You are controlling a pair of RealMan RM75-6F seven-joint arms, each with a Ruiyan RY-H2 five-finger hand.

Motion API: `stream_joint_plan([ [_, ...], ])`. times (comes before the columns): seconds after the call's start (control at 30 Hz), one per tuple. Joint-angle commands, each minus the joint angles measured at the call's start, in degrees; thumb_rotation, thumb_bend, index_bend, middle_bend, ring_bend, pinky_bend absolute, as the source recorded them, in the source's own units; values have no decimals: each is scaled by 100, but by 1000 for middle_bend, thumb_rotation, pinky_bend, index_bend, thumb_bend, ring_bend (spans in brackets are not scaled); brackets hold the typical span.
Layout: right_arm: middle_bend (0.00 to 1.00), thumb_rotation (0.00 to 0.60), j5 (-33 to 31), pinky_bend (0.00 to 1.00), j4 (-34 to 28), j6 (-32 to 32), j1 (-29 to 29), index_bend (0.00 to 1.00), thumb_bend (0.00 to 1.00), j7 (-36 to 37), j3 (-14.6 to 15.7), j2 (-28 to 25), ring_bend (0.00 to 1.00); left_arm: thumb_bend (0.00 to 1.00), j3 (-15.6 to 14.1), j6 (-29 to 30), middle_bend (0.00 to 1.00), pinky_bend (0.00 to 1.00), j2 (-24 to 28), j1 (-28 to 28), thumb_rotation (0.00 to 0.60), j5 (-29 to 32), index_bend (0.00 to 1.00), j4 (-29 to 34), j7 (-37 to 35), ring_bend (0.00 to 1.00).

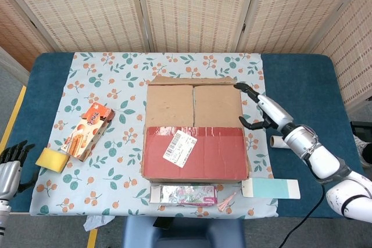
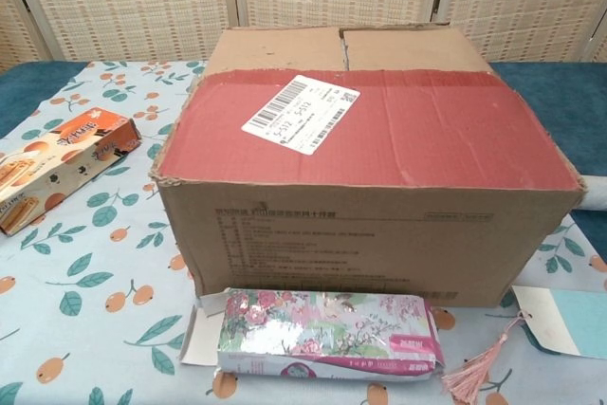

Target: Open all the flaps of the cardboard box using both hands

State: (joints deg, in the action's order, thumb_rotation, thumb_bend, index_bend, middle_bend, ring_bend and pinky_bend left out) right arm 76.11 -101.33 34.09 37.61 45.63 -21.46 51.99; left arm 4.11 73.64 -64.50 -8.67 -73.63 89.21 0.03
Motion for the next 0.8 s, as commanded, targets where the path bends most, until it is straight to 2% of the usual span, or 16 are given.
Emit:
stream_joint_plan([
  [0.03,13,600,1089,2,110,-432,58,45,511,1694,178,-226,49,493,2,20,89,0,-5,4,600,-20,134,-3,-9,0],
  [0.17,54,600,1680,78,300,-274,213,53,512,2694,448,-247,101,493,-2,31,91,0,-2,13,600,-43,133,-15,-50,0],
  [0.3,68,600,2156,103,551,-45,419,64,511,3423,788,-248,113,494,-8,14,91,0,2,7,600,-47,135,-16,-48,1],
  [0.4,77,600,2418,159,720,78,604,67,511,3868,1066,-230,122,493,-8,13,91,0,2,8,600,-47,135,-13,-50,2],
  [0.57,78,600,2670,164,1002,294,890,68,511,4400,1474,-150,122,493,-3,-19,91,0,2,-1,600,-27,135,-29,-69,3],
  [0.8,78,600,2794,182,1251,597,1139,67,511,4711,1898,-46,122,493,2,-55,91,0,-2,-11,600,-2,135,-48,-77,5],
])
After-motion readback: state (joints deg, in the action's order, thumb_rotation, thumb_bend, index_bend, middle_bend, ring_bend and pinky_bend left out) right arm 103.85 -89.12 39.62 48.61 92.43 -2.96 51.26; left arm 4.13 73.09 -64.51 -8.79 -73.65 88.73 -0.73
